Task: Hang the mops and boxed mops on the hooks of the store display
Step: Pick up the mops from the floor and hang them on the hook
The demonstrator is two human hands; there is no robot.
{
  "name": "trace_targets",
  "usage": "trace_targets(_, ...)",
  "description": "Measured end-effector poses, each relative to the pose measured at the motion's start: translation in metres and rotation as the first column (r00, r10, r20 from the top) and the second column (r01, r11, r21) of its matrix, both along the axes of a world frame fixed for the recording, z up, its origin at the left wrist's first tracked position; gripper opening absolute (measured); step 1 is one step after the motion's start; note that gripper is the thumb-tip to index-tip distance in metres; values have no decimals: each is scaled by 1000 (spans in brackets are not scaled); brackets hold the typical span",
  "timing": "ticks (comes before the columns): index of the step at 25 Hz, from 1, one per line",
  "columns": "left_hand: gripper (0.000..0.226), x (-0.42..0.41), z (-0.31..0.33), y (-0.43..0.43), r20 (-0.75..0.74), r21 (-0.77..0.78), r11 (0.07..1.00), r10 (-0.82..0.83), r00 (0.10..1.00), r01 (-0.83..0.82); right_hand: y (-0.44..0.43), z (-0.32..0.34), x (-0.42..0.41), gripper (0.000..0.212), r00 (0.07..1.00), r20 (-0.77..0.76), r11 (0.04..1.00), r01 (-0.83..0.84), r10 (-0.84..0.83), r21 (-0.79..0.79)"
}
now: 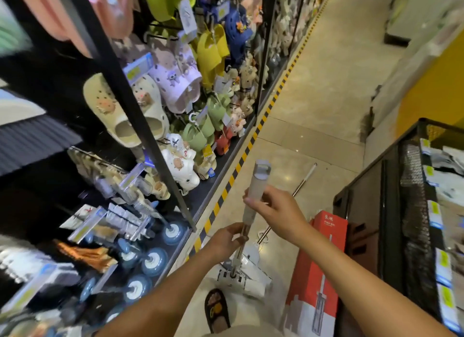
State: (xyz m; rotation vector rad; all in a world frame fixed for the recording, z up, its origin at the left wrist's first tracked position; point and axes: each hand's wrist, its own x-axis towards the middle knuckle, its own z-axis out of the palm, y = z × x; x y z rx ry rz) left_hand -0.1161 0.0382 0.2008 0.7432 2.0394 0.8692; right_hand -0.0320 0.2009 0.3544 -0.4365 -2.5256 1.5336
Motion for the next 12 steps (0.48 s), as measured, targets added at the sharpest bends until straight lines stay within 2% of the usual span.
trace_targets(4, 27, 52, 19, -12, -37, 46, 980, 197, 980, -195, 5, 80, 15, 35, 975, -175, 990, -139, 135, -8)
trace_targets(6, 19, 77, 41, -13, -85, 75, 959, 279, 956, -274, 7, 107, 22, 28, 950, -227, 971, -232, 213, -58)
trace_targets(8, 20, 94, 62, -20, -141, 102, 947, 317, 938, -305, 0, 124, 28, 19, 916, -290, 944, -317, 278, -96)
trace_targets(10, 24, 109, 75, -37, -166, 145, 929, 361, 918, -339, -20, 131, 36, 20, 877, -332, 899, -412, 347, -150)
trace_targets(12, 17, 125, 89, -58, -155, 164, 902, 423, 893, -399, -48, 126, 42, 23, 839, -322, 854, -500, 439, -140)
